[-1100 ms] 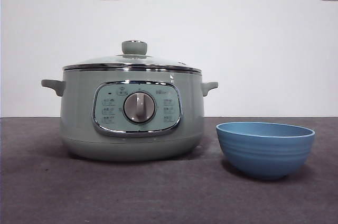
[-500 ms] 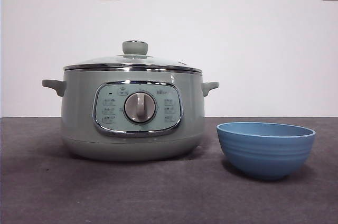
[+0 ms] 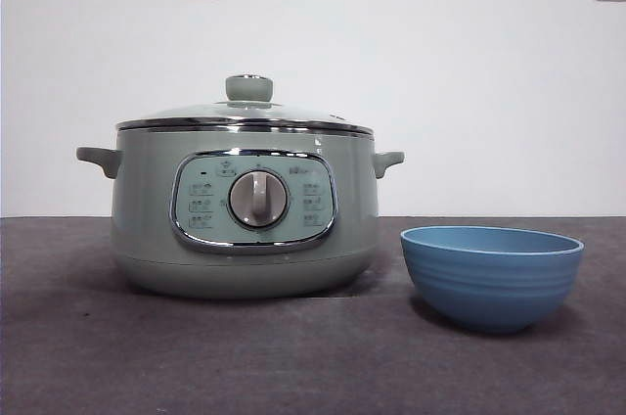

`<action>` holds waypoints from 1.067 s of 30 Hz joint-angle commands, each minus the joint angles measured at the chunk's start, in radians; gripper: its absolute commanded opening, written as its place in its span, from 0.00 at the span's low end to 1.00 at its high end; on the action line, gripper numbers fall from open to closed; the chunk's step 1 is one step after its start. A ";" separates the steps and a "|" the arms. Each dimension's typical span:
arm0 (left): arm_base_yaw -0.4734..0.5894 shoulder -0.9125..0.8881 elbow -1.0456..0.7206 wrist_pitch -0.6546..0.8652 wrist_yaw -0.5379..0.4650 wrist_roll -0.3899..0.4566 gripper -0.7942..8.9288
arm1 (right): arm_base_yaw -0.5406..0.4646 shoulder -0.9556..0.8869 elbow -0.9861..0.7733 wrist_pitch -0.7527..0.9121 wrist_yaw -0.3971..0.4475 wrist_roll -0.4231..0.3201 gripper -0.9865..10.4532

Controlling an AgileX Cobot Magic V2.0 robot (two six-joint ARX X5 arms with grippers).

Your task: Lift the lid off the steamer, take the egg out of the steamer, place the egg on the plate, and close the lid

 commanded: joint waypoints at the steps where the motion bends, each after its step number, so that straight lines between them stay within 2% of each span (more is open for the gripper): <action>1: -0.003 0.000 -0.002 0.002 0.006 0.011 0.08 | 0.002 -0.001 0.000 0.003 0.001 0.006 0.09; 16: -0.003 0.008 -0.003 0.029 0.005 0.008 0.08 | 0.002 -0.001 0.000 0.003 0.001 0.006 0.09; 18: 0.005 0.008 -0.003 0.066 -0.012 0.062 0.08 | 0.002 -0.001 0.000 0.003 0.001 0.006 0.09; 22: 0.051 -0.024 -0.049 0.301 -0.010 0.253 0.08 | 0.002 -0.001 0.000 0.003 0.001 0.006 0.09; 24: 0.106 -0.066 -0.117 0.462 0.021 0.295 0.08 | 0.002 -0.001 0.000 0.003 0.001 0.006 0.09; 28: 0.253 -0.209 -0.354 0.790 0.116 0.300 0.08 | 0.002 -0.001 0.000 0.003 0.001 0.006 0.09; 32: 0.350 -0.381 -0.631 1.003 0.091 0.300 0.08 | 0.002 0.000 0.000 0.003 0.001 0.006 0.09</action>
